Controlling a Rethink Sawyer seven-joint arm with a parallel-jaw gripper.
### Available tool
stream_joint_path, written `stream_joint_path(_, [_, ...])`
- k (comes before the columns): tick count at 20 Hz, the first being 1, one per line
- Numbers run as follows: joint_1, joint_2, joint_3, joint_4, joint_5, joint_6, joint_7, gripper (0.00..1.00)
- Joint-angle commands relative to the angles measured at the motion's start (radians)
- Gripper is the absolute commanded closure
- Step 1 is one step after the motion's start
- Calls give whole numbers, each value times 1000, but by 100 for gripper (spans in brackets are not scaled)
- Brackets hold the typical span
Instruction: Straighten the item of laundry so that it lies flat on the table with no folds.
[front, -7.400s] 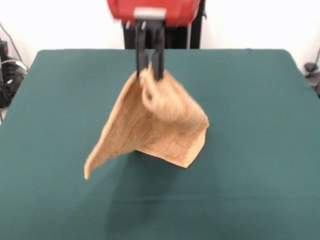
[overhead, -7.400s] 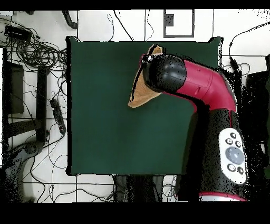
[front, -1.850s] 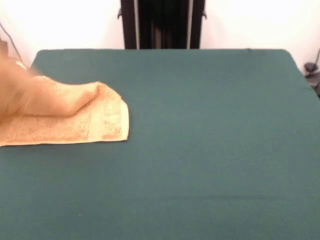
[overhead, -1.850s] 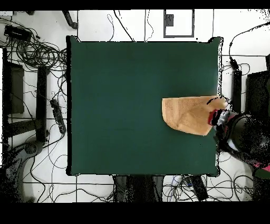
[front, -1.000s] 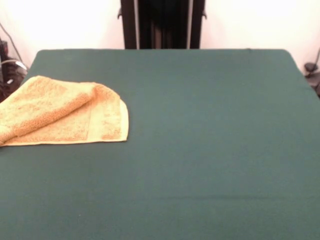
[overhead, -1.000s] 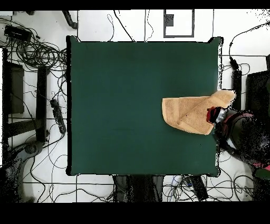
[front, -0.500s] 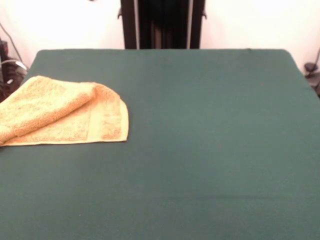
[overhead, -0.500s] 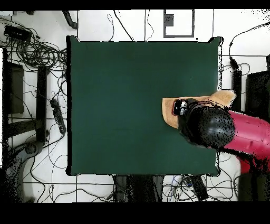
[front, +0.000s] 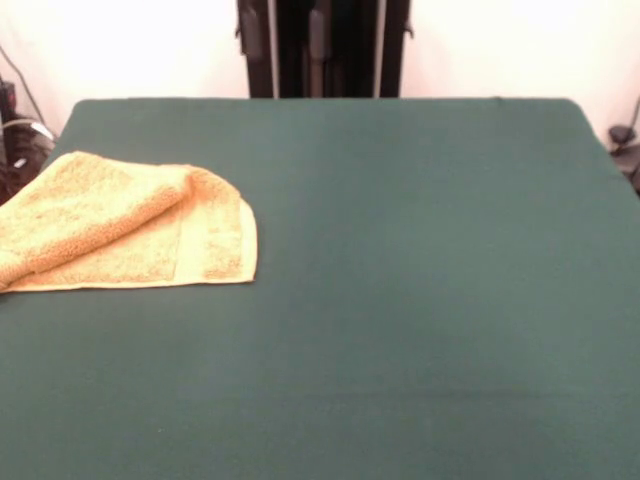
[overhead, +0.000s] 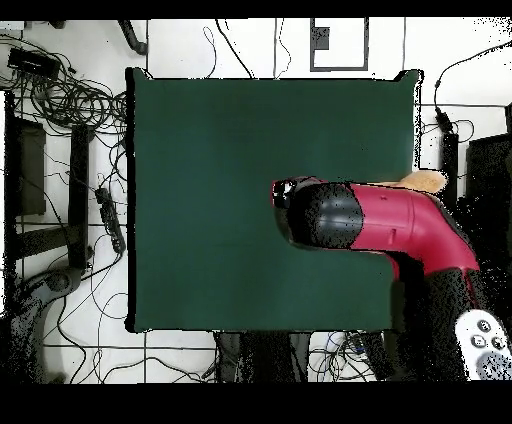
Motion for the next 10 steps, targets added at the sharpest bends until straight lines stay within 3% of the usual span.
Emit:
stream_joint_path(1, [41, 190, 1, -23, -24, -75, 102, 0])
stream_joint_path(10, [6, 337, -11, -60, -76, -221, 51, 0])
